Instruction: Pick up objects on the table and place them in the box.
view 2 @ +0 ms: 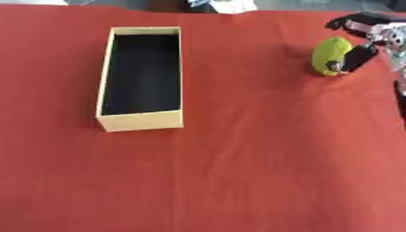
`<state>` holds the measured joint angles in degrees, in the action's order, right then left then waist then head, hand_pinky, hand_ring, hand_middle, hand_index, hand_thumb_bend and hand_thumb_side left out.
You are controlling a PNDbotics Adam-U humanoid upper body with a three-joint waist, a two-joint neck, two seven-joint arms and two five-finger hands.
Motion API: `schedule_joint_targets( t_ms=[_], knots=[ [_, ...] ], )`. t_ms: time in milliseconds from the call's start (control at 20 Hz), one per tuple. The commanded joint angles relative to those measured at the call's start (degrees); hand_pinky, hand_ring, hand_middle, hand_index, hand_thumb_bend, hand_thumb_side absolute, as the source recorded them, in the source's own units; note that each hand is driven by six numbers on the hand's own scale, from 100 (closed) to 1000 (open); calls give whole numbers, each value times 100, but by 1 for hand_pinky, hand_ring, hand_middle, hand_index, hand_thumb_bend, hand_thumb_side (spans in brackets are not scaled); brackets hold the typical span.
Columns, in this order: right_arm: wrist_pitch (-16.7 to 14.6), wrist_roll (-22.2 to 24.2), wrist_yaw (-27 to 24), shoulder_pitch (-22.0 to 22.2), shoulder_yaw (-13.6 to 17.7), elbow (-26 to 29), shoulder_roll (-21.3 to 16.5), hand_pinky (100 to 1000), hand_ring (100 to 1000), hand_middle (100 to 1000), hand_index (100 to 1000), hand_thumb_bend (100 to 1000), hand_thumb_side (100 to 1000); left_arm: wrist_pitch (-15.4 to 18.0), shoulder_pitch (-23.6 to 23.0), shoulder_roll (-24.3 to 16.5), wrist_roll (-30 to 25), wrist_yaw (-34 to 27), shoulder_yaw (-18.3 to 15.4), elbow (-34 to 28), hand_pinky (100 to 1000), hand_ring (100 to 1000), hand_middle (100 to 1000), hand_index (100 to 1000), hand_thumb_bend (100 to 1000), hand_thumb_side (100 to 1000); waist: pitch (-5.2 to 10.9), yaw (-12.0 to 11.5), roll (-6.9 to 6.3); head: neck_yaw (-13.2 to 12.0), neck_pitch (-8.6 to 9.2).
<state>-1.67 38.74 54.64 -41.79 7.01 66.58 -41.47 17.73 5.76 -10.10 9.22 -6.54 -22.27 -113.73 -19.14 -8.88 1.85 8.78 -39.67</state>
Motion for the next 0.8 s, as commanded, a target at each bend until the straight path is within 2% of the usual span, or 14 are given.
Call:
schedule_joint_targets(
  t_ms=[50,800],
  knots=[
    [56,-22,175,-153,30,-117,-104,960,982,945,1000,311,100,9,26,-50,-26,-2,6,-86,589,811,847,692,190,721,82,-2,-21,16,62],
    [249,-195,737,-289,84,-425,22,956,974,940,1000,341,100,-20,26,-6,-68,-1,23,-86,589,813,848,692,190,724,60,-3,-29,25,108]
  ],
)
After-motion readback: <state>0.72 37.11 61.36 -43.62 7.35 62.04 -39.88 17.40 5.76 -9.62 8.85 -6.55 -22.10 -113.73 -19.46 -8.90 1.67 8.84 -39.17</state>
